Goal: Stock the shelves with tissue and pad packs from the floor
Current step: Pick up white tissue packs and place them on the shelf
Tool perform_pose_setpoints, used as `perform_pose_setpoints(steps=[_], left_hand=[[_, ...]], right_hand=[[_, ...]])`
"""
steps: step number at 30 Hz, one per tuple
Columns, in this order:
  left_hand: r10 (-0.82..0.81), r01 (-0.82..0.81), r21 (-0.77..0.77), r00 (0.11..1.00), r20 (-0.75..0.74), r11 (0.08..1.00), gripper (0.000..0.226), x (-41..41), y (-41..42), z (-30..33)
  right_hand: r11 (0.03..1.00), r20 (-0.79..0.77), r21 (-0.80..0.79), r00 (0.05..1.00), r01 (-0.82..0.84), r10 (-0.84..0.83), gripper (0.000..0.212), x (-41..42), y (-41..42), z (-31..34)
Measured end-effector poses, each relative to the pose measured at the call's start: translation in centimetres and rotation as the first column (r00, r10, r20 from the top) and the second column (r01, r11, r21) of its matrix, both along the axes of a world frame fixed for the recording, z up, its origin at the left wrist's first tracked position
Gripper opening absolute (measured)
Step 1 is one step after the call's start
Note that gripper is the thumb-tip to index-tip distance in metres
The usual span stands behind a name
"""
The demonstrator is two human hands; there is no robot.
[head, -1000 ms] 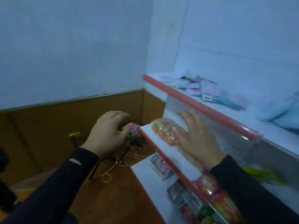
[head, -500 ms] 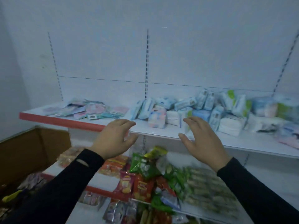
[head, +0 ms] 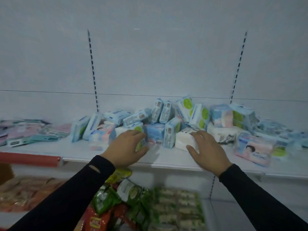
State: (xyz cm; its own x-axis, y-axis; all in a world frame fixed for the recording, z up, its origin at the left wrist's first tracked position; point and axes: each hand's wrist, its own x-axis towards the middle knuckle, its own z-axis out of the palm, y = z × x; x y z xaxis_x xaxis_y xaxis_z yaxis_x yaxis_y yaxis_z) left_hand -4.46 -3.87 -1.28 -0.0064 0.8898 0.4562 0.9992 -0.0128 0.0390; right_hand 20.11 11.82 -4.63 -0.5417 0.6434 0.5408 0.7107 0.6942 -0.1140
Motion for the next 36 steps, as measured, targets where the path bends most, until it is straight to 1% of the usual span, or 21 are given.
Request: perform_pose_setpoints(steps=[4,7,8,10,11,14,15,17,19,21,24,26,28,29,30,31,33,34,36], left_hand=[[-0.067,0.067,-0.003,0.998,0.01,0.998,0.06,4.4,6.2,-0.2],[-0.095,0.094,-0.051,0.995,-0.014,0.994,0.062,8.0,11.5,-0.4],[-0.092,0.09,-0.061,0.995,-0.037,0.994,0.063,8.9,13.2,-0.5],[-0.052,0.046,-0.088,0.996,-0.071,0.995,0.059,10.4,16.0,-1.0],[-0.024,0.015,-0.107,0.996,-0.082,0.994,0.056,10.9,17.0,-1.3],[0.033,-0.049,-0.154,0.994,-0.104,0.987,0.053,11.6,18.7,-2.2],[0.031,-0.046,-0.151,0.995,-0.096,0.987,0.051,11.6,18.9,-2.3],[-0.03,0.019,-0.173,0.998,-0.056,0.985,0.053,11.3,18.9,-2.0],[-0.099,0.095,-0.243,0.995,-0.004,0.965,0.058,10.8,18.6,-1.0],[-0.108,0.117,-0.31,0.993,0.046,0.944,0.058,10.3,18.3,-0.2],[-0.06,0.096,-0.337,0.992,0.114,0.937,0.052,10.2,18.1,0.1],[-0.05,0.073,-0.316,0.995,0.082,0.946,0.05,10.4,18.0,-0.2],[-0.048,0.062,-0.316,0.998,0.051,0.947,0.05,10.5,17.7,0.2],[-0.037,0.055,-0.335,0.998,0.059,0.941,0.052,10.4,17.5,0.8],[-0.021,0.046,-0.365,0.997,0.07,0.93,0.054,10.3,17.2,1.5],[-0.005,0.035,-0.399,0.997,0.074,0.916,0.056,10.2,16.9,2.1],[0.02,0.008,-0.438,0.998,0.059,0.899,0.061,10.1,16.2,2.6],[0.028,-0.004,-0.437,0.998,0.049,0.9,0.062,10.2,15.9,2.4],[0.029,-0.011,-0.402,0.999,0.038,0.916,0.062,10.3,15.3,1.7]], right_hand=[[0.995,0.003,-0.01,0.995,0.096,-0.096,0.044,2.6,5.7,0.7],[0.986,0.101,-0.031,0.981,0.167,-0.163,0.047,4.5,9.2,1.4],[0.987,0.156,-0.024,0.975,0.162,-0.156,0.051,4.9,10.1,1.3],[0.988,0.266,-0.008,0.953,0.156,-0.148,0.058,5.3,11.5,0.8],[0.987,0.295,-0.003,0.943,0.161,-0.153,0.061,5.3,12.0,0.5],[0.981,0.297,0.036,0.936,0.189,-0.191,0.064,5.0,12.6,0.6],[0.979,0.304,0.059,0.931,0.193,-0.202,0.064,5.0,12.8,0.8],[0.978,0.336,0.086,0.919,0.189,-0.207,0.068,5.2,13.3,1.1],[0.98,0.366,0.101,0.91,0.173,-0.198,0.067,5.3,13.8,1.2],[0.98,0.383,0.1,0.903,0.171,-0.196,0.062,5.0,14.2,1.3],[0.985,0.379,0.091,0.91,0.146,-0.17,0.052,4.6,14.0,1.8],[0.992,0.33,0.071,0.936,0.102,-0.12,0.051,4.8,13.8,2.2],[0.999,0.206,-0.029,0.978,0.037,-0.03,0.056,5.1,13.5,2.6],[0.995,0.14,-0.102,0.99,-0.004,0.018,0.061,5.3,13.4,2.8],[0.985,0.108,-0.169,0.993,-0.037,0.056,0.066,5.4,13.4,2.9],[0.977,0.147,-0.209,0.986,-0.043,0.075,0.072,5.4,13.3,3.0],[0.981,0.313,-0.192,0.948,0.009,0.053,0.084,5.4,13.1,3.0],[0.984,0.376,-0.178,0.926,0.025,0.044,0.087,5.4,13.0,3.0],[0.982,0.428,-0.184,0.903,0.036,0.047,0.08,5.4,12.7,3.3]])
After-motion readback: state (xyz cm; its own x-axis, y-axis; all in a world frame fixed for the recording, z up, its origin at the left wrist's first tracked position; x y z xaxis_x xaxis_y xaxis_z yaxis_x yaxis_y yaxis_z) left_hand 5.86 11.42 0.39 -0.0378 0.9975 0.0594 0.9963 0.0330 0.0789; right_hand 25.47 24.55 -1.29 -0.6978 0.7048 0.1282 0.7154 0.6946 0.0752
